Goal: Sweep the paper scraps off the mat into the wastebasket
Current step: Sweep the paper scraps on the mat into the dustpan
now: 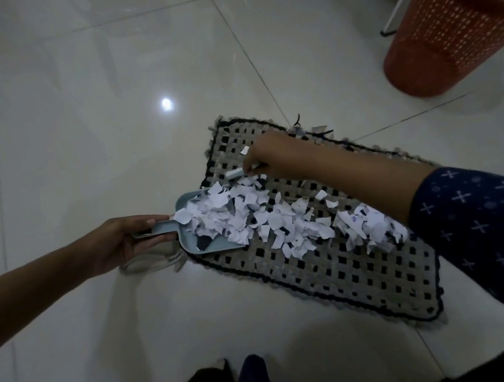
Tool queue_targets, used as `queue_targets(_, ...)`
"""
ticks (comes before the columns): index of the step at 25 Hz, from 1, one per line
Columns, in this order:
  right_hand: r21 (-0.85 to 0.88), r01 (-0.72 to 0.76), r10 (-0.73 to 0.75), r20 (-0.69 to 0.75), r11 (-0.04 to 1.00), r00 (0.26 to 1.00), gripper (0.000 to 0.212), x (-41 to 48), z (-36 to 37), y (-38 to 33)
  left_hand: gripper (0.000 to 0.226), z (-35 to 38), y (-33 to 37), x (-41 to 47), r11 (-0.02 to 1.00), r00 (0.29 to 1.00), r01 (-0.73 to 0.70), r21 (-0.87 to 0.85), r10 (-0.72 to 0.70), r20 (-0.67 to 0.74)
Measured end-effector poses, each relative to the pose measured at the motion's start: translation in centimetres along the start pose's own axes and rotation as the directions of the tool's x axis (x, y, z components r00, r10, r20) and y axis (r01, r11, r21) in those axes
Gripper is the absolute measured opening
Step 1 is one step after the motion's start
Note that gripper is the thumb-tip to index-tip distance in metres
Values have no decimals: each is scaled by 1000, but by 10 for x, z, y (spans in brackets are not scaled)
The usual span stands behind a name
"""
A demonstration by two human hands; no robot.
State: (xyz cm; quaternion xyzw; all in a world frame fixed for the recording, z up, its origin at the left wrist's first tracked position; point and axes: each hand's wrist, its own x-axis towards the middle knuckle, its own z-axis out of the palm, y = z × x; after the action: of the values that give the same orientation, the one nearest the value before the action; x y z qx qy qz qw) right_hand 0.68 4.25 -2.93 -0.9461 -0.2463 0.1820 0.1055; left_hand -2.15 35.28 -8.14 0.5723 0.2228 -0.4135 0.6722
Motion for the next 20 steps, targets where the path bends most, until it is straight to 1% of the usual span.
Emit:
queue_targets(2, 2, 24, -24, 69, 1000, 997, 21, -18, -3, -1, 33, -7, 4, -3, 1000, 1000, 4, -14, -4, -11)
queue_targets(3, 1, 30, -30, 84, 1000, 996, 21, -28, -5, 0, 31, -9, 7, -4, 1000, 1000, 4, -11, -4, -13)
queue_targets(4, 13, 30, -31, 61, 999, 998, 21, -36, -8, 1, 31, -11, 9, -6, 1000, 1000, 5, 1, -5, -15)
queue_targets(5, 44, 15, -15, -1, 999, 1000, 20, -40, -11, 1, 31, -13, 10, -8, 1000, 1000, 7, 16, -7, -17)
queue_targets(6, 105, -20, 31, -105, 994, 994, 18, -42, -13, 1, 31, -15, 10, -8, 1000, 1000, 7, 24, -7, -19)
queue_targets(7, 206, -71, 118, -228, 976, 967, 16, -42, -14, -1, 31, -16, 10, -8, 1000, 1000, 7, 23, -7, -18)
queue_targets(8, 342, -114, 230, -322, 933, 918, 15, -41, -13, -2, 32, -17, 9, -7, 1000, 1000, 8, 14, -8, -17)
queue_targets(9, 491, -128, 331, -353, 862, 875, 13, -41, -13, -7, 31, -18, 8, -7, 1000, 1000, 9, 7, -8, -18)
queue_targets(10, 615, -121, 390, -324, 779, 862, 12, -42, -11, -12, 31, -18, 7, -7, 1000, 1000, 8, 6, -8, -19)
queue_targets(11, 688, -117, 397, -263, 716, 880, 10, -45, -7, -17, 31, -19, 7, -7, 1000, 1000, 6, 11, -6, -20)
queue_targets(13, 727, -132, 304, -111, 674, 946, 7, -53, 3, -26, 31, -18, 8, -6, 1000, 1000, 2, 20, -2, -21)
queue_targets(15, 723, -155, 192, 31, 673, 981, 11, -61, 13, -31, 31, -17, 8, -6, 999, 1000, 2, 35, -2, -17)
queue_targets(17, 693, -163, 116, 114, 702, 987, 16, -65, 23, -30, 35, -16, 8, -6, 998, 1000, 5, 66, -4, -13)
queue_targets(18, 668, -159, 105, 121, 727, 987, 16, -65, 27, -30, 36, -15, 8, -6, 997, 1000, 3, 79, -2, -9)
queue_targets(20, 624, -146, 121, 82, 768, 989, 15, -64, 31, -27, 31, -12, 8, -4, 997, 1000, -7, 83, 8, -2)
